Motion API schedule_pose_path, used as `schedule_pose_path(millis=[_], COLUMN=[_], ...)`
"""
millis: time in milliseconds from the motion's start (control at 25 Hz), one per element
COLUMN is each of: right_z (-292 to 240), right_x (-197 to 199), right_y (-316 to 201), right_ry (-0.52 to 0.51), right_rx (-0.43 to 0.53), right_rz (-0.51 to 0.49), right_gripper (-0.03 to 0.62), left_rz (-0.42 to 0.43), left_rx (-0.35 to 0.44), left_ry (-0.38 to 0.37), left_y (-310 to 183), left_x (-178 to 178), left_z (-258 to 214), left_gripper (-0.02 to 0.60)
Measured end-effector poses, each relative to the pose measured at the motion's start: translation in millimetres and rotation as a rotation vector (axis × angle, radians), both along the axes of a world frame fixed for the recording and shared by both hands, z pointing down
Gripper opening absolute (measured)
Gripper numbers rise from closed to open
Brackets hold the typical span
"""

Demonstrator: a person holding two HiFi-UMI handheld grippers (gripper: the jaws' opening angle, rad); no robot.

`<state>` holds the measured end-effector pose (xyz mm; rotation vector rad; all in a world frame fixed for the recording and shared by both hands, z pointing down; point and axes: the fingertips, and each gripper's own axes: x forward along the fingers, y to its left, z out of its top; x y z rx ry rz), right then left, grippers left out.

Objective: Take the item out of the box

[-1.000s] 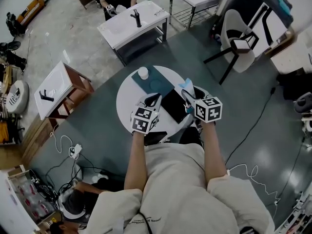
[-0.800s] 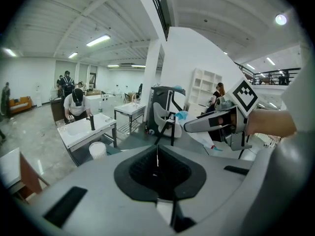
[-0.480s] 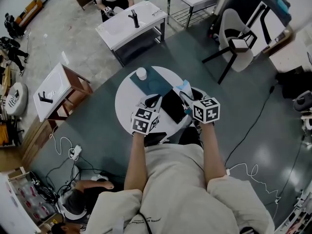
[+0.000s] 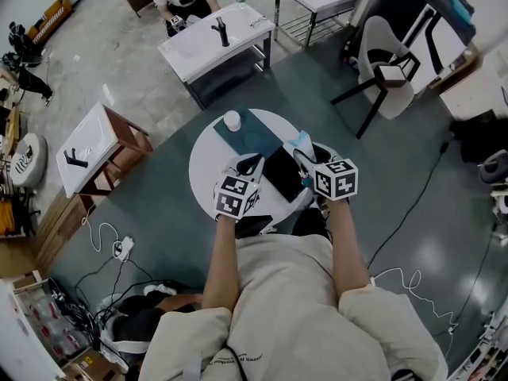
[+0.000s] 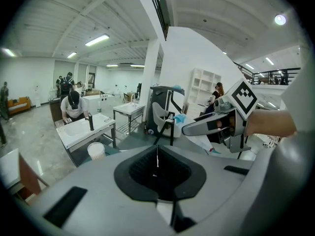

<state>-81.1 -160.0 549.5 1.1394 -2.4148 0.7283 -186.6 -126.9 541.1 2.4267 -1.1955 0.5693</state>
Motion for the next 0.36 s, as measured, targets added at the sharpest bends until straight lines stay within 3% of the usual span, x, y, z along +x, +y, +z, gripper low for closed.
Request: schedule_pose_path(millis=[360], right_z=[5.1], right_x=[-11.9], right_y=[8.3], right_ry=[-0.004], right_rx=[-0.007], right_rz=[-0.024], right_gripper=[0.215], left_rz=[-0.01], left_rx=[0.0], left_ry=[0.005], left_y=[-0.5], left_x=[-0.9], left_z=[-4.3], left_gripper=[0.021])
